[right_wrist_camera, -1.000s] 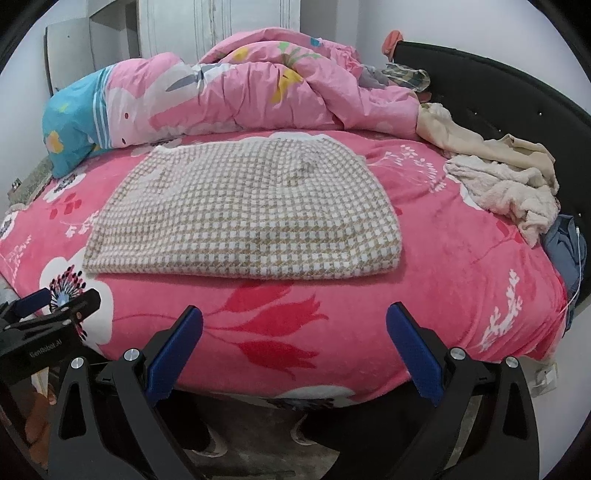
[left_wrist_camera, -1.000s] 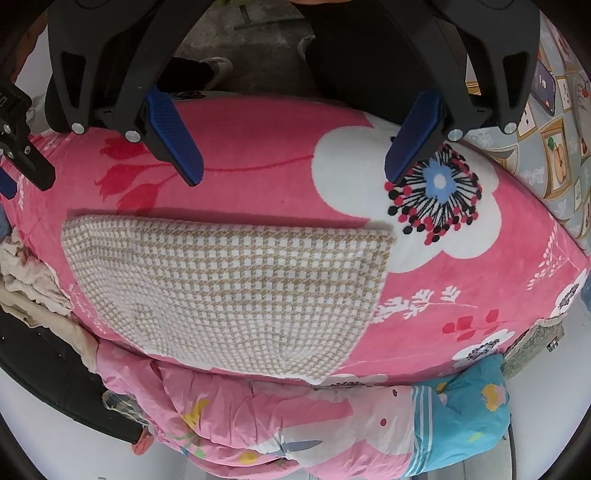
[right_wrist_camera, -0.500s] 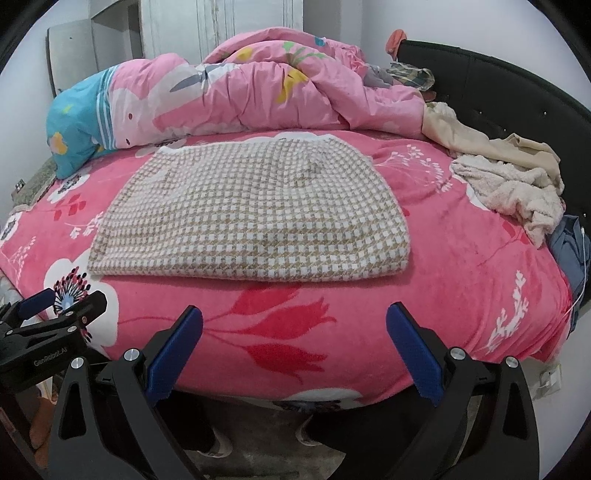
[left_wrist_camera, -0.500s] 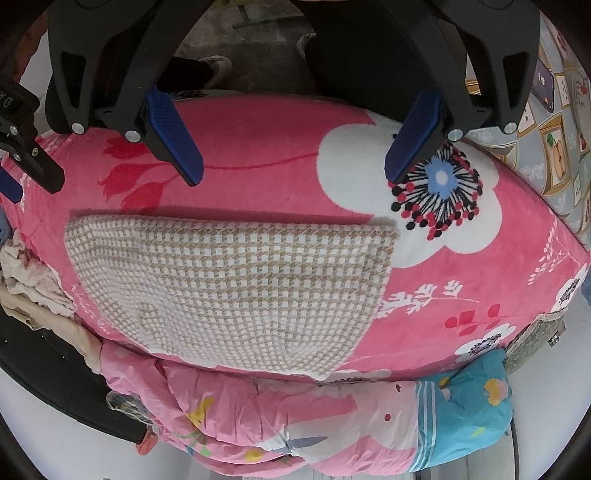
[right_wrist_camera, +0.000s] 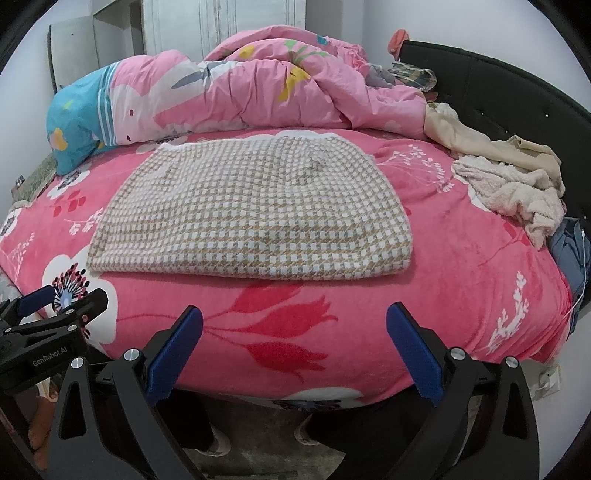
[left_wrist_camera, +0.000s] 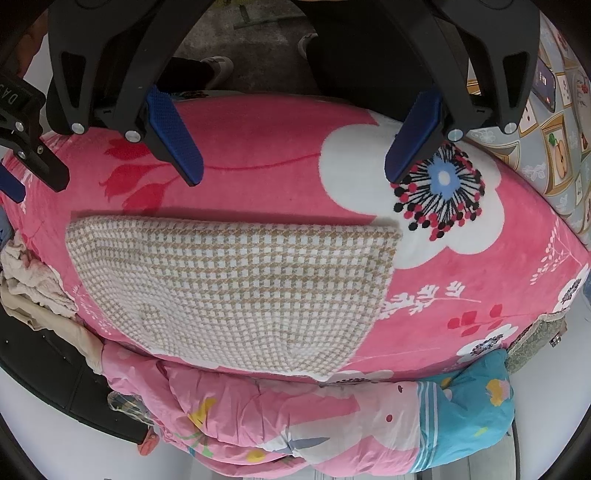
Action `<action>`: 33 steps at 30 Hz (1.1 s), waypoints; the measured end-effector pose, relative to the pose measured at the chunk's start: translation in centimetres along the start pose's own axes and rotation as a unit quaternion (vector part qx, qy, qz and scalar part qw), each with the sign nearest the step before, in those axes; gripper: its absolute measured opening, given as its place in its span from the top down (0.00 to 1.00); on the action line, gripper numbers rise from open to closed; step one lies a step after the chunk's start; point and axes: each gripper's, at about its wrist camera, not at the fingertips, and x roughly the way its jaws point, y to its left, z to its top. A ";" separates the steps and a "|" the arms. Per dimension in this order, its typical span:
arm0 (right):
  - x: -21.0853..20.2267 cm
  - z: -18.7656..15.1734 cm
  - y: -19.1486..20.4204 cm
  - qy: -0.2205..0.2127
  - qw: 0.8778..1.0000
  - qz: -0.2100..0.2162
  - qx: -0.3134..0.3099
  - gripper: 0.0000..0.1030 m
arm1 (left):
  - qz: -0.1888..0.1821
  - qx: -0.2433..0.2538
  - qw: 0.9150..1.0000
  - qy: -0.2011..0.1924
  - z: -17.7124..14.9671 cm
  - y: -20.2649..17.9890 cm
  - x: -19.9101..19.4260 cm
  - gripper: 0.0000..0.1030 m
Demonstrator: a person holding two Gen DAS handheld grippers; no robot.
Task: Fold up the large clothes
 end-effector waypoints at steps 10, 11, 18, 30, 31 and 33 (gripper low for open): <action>0.0 0.0 0.2 0.000 1.000 -0.001 -0.002 0.06 | 0.001 -0.002 1.000 -0.002 -0.1 0.1 0.0 0.08; 0.0 0.0 0.2 0.000 1.000 -0.001 -0.003 0.06 | 0.001 -0.002 1.000 -0.002 -0.1 0.1 0.0 0.08; 0.0 0.0 0.3 0.000 1.000 0.000 -0.003 0.06 | 0.001 -0.002 1.000 -0.002 -0.1 0.2 -0.1 0.08; 0.1 0.0 0.4 0.001 1.000 -0.001 -0.004 0.06 | 0.003 -0.004 1.000 -0.004 0.1 0.4 -0.3 0.08; 0.1 0.0 0.4 0.000 1.000 -0.001 -0.004 0.06 | 0.002 -0.004 1.000 -0.004 0.1 0.5 -0.3 0.08; 0.1 0.0 0.4 0.000 1.000 -0.001 -0.004 0.06 | 0.003 -0.003 1.000 -0.004 0.1 0.4 -0.3 0.08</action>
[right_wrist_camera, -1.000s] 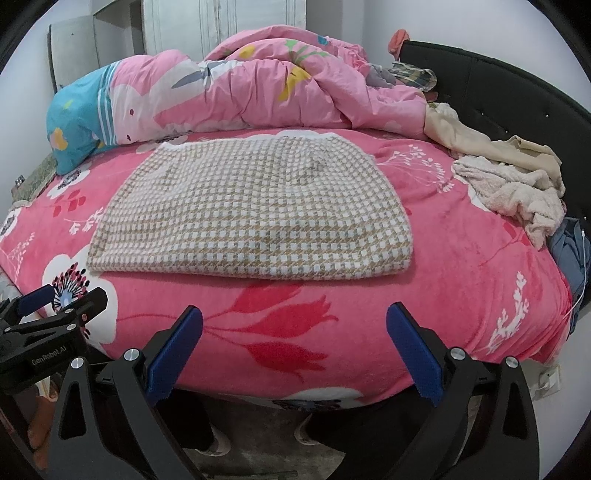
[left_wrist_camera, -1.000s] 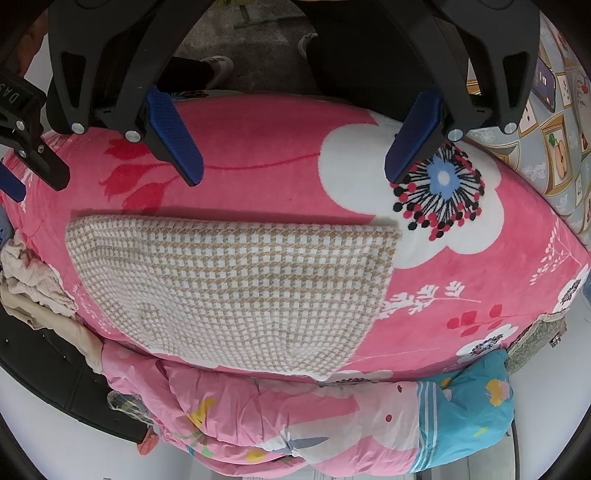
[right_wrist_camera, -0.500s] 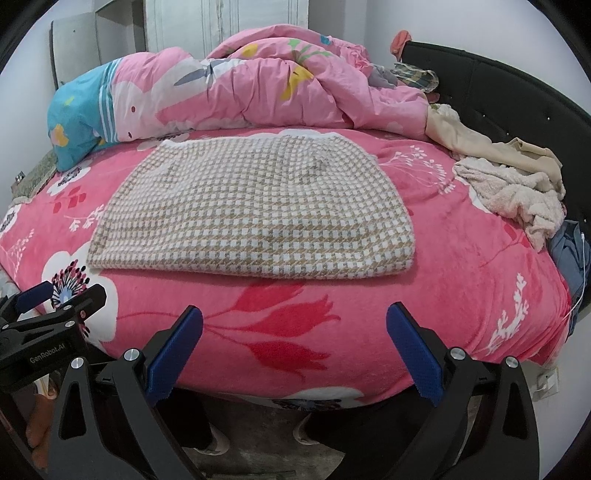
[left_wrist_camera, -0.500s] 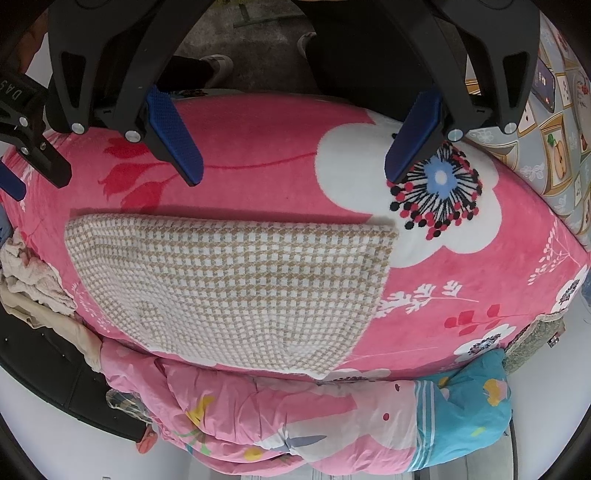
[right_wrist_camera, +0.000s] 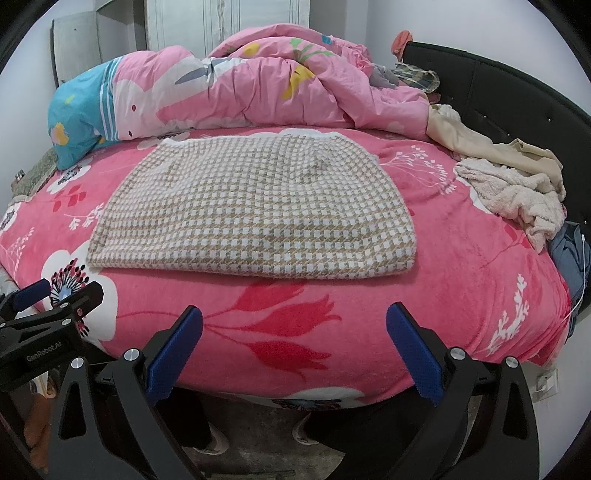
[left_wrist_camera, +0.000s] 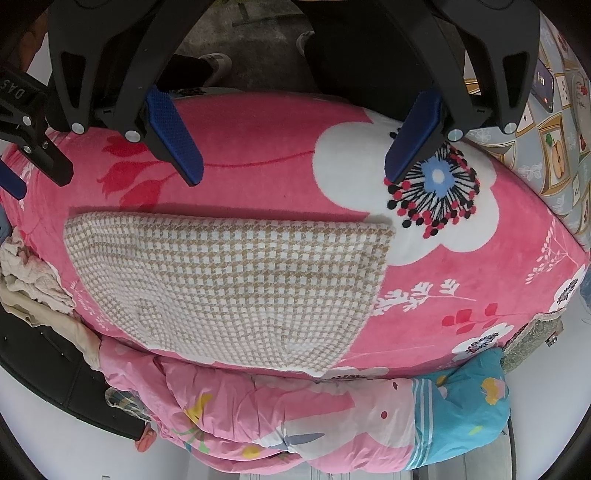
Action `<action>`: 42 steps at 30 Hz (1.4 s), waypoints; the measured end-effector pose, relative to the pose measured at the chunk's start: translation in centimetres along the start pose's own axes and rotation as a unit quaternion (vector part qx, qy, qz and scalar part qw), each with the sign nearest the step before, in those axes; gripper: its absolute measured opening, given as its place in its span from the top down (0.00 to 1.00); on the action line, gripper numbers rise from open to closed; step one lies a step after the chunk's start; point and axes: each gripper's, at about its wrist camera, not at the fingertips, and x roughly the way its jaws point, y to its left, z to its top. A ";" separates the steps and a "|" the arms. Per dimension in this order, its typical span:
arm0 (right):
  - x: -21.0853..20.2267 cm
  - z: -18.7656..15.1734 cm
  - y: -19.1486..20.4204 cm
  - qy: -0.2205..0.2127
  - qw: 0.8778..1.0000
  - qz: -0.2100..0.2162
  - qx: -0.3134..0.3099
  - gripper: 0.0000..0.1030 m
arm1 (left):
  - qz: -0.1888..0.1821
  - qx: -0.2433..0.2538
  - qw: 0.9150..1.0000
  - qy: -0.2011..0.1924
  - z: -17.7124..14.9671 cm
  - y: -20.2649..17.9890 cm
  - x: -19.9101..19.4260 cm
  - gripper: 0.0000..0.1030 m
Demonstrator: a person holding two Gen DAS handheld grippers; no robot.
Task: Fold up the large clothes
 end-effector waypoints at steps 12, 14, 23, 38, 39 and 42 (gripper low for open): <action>0.2 0.1 -0.3 0.000 1.000 0.002 -0.004 0.06 | 0.002 -0.002 1.000 -0.002 0.2 0.1 -0.1 0.08; 0.1 0.1 -0.1 0.000 1.000 0.001 -0.004 0.06 | 0.002 -0.002 1.000 -0.002 0.1 0.0 -0.1 0.08; 0.2 0.3 -0.4 -0.001 1.000 0.002 -0.010 0.06 | 0.005 -0.004 1.000 -0.005 0.4 0.0 -0.3 0.08; 0.1 0.2 -0.4 -0.001 1.000 0.003 -0.012 0.06 | 0.005 -0.004 1.000 -0.005 0.3 -0.1 -0.3 0.08; 0.1 0.2 -0.5 -0.001 1.000 0.002 -0.013 0.06 | 0.005 -0.004 1.000 -0.006 0.4 0.1 -0.3 0.08; 0.1 0.2 -0.4 -0.001 1.000 0.003 -0.012 0.06 | 0.008 -0.004 1.000 -0.007 0.4 -0.1 -0.4 0.08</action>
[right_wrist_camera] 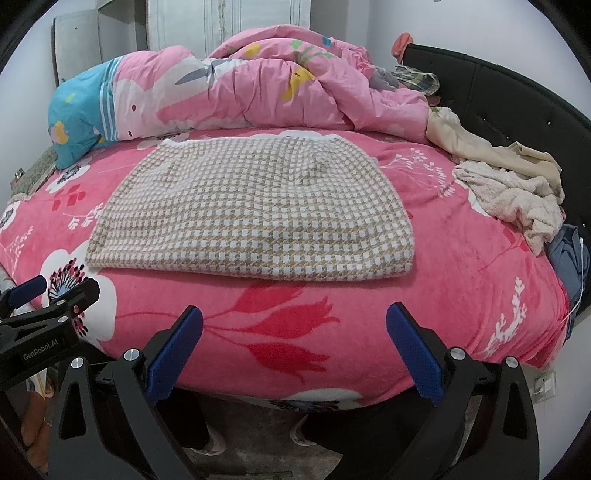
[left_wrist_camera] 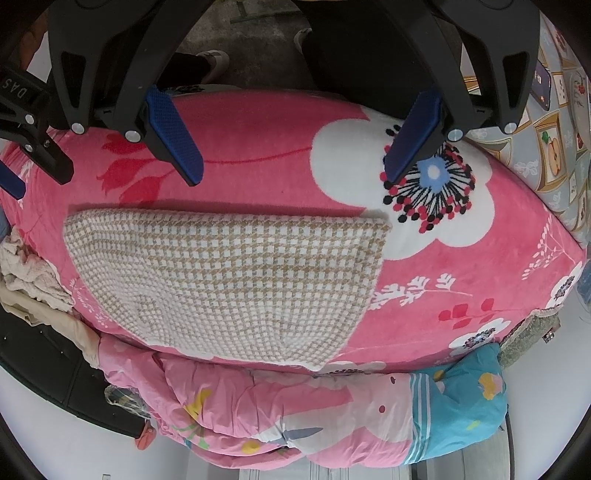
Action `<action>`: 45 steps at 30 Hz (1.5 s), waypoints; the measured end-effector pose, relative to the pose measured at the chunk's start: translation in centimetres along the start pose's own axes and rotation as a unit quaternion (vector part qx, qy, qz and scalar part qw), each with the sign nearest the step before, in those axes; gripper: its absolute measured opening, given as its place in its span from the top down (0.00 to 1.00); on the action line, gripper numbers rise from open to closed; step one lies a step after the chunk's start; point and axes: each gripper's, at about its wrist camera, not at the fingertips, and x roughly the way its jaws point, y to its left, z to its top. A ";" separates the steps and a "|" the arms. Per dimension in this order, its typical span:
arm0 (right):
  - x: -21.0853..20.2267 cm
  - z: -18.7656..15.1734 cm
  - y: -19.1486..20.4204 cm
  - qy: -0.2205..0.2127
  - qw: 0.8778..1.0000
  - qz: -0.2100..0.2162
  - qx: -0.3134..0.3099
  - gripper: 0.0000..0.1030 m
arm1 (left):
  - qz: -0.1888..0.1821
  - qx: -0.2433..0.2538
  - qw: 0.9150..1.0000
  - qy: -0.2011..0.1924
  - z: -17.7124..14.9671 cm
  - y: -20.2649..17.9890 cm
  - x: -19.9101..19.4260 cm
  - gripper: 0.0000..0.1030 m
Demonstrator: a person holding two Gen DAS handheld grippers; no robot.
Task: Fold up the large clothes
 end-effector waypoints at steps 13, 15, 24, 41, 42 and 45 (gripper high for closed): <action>0.0 -0.1 0.0 0.001 1.000 0.000 0.000 0.06 | 0.001 0.000 1.000 0.000 0.0 -0.1 -0.1 0.08; 0.0 -0.1 0.0 0.001 1.000 0.000 0.000 0.06 | 0.001 0.000 1.000 -0.001 0.0 -0.2 -0.1 0.08; 0.1 0.0 -0.1 0.002 1.000 0.000 0.000 0.06 | 0.001 0.001 1.000 -0.001 0.0 -0.2 -0.1 0.08; 0.1 -0.1 -0.1 0.002 1.000 0.000 0.001 0.06 | 0.003 0.001 1.000 -0.002 0.0 -0.3 -0.1 0.08; 0.1 -0.1 -0.1 0.002 1.000 0.000 0.001 0.06 | 0.003 0.001 1.000 -0.002 0.0 -0.3 -0.1 0.08; 0.1 0.0 -0.2 0.002 1.000 0.001 0.000 0.06 | 0.003 0.001 1.000 -0.002 -0.1 -0.3 -0.1 0.08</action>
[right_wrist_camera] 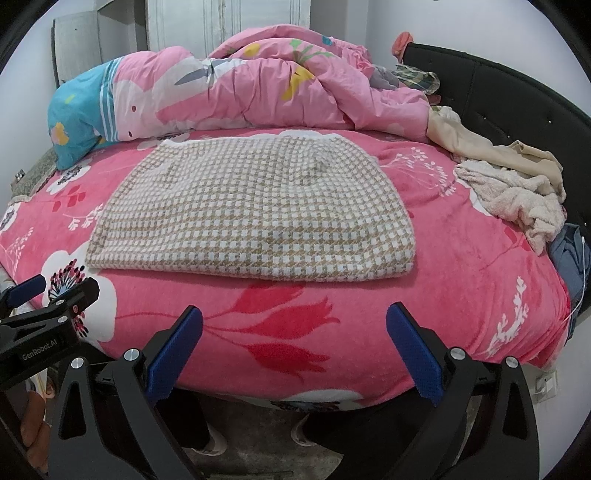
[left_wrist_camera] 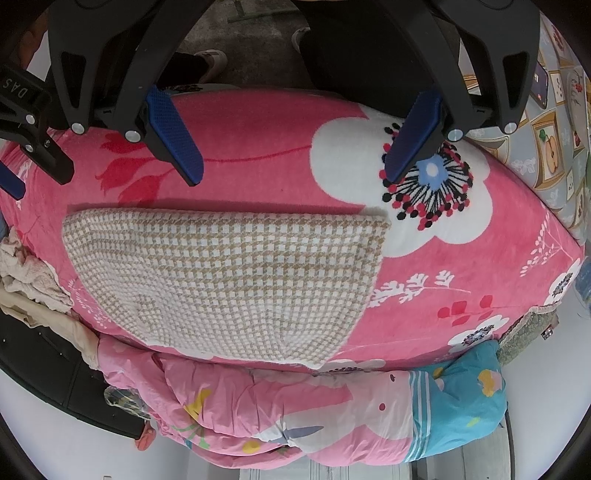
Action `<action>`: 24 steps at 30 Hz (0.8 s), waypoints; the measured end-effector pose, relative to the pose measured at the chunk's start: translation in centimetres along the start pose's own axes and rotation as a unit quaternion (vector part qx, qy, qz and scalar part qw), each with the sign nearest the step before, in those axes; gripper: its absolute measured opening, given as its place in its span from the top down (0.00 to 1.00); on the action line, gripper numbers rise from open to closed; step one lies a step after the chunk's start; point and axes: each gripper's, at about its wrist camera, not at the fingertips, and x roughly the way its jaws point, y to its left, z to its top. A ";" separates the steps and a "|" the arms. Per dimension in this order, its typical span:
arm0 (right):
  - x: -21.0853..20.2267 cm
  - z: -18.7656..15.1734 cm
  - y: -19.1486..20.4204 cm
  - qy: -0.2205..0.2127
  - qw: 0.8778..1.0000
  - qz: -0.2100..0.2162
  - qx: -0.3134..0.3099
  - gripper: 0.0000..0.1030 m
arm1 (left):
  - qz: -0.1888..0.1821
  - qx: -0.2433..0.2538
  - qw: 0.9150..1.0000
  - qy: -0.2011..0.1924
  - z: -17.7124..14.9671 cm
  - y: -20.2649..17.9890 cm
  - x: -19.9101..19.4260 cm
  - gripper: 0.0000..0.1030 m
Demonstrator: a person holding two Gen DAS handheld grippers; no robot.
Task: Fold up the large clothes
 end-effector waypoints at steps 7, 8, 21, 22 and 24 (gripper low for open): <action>0.0 -0.1 0.0 -0.001 1.000 -0.001 0.000 0.06 | 0.000 0.000 1.000 0.000 -0.1 -0.2 0.0 0.08; 0.0 0.0 0.1 0.000 1.000 -0.001 0.000 0.06 | 0.000 0.000 1.000 -0.001 0.0 -0.1 0.0 0.08; 0.0 0.0 0.1 0.000 1.000 0.000 0.000 0.06 | 0.001 0.000 1.000 -0.001 0.0 -0.2 0.0 0.08; 0.1 0.0 0.0 0.001 1.000 0.000 0.000 0.06 | 0.001 0.000 1.000 -0.001 0.0 -0.1 0.0 0.08; 0.2 0.0 0.1 0.001 1.000 0.000 -0.001 0.06 | 0.001 0.000 1.000 0.000 -0.1 -0.2 0.0 0.08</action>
